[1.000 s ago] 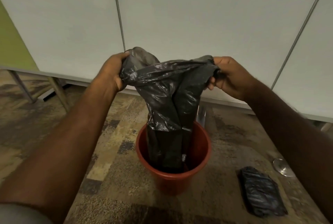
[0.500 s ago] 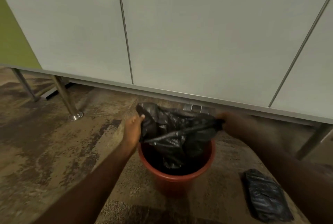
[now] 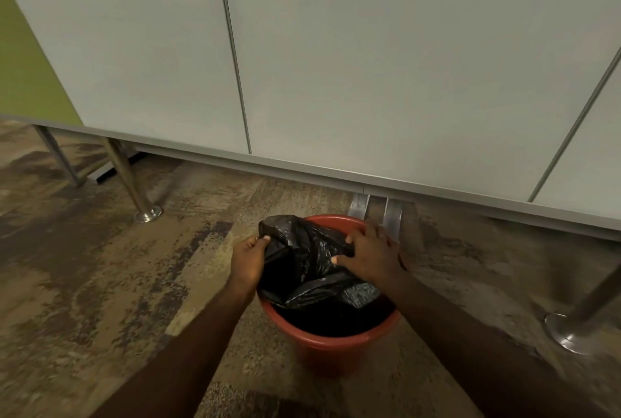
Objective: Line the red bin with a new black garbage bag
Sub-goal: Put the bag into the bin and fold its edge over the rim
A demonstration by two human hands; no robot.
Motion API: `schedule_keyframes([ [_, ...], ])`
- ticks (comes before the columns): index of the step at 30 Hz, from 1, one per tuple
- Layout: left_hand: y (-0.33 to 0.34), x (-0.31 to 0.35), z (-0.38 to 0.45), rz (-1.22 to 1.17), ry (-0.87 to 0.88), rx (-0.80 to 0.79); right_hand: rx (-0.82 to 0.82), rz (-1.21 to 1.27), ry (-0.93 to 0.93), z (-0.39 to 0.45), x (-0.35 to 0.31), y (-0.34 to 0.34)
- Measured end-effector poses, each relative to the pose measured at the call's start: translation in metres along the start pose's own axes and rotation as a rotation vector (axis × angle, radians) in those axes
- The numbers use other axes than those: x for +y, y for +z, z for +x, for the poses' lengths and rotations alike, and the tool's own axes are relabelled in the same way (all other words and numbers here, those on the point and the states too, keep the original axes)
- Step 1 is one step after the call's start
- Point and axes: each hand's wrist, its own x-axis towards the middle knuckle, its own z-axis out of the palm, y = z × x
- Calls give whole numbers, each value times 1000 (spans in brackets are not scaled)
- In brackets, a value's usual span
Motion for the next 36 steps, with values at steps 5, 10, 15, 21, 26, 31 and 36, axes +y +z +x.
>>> schedule_keyframes([
  [5, 5, -3, 4, -15, -25, -11, 43, -29, 41, 15, 8, 7],
  [10, -1, -5, 5, -13, -61, -39, 60, -36, 58, 22, 9, 8],
  [15, -13, -11, 6, -14, -90, -67, 172, -14, 61, 20, 10, 9],
  [21, -34, -18, 5, -1, -124, -109, 221, 132, -40, 15, 0, 3],
  [26, -53, -20, 2, -60, -126, -152, 443, 361, -34, 2, -1, -2],
  [31, -53, -9, 19, -70, -97, 4, 479, 490, 26, -5, -4, -11],
  [36, -58, -16, 45, 207, -318, -22, 338, 396, 22, -14, -6, -13],
])
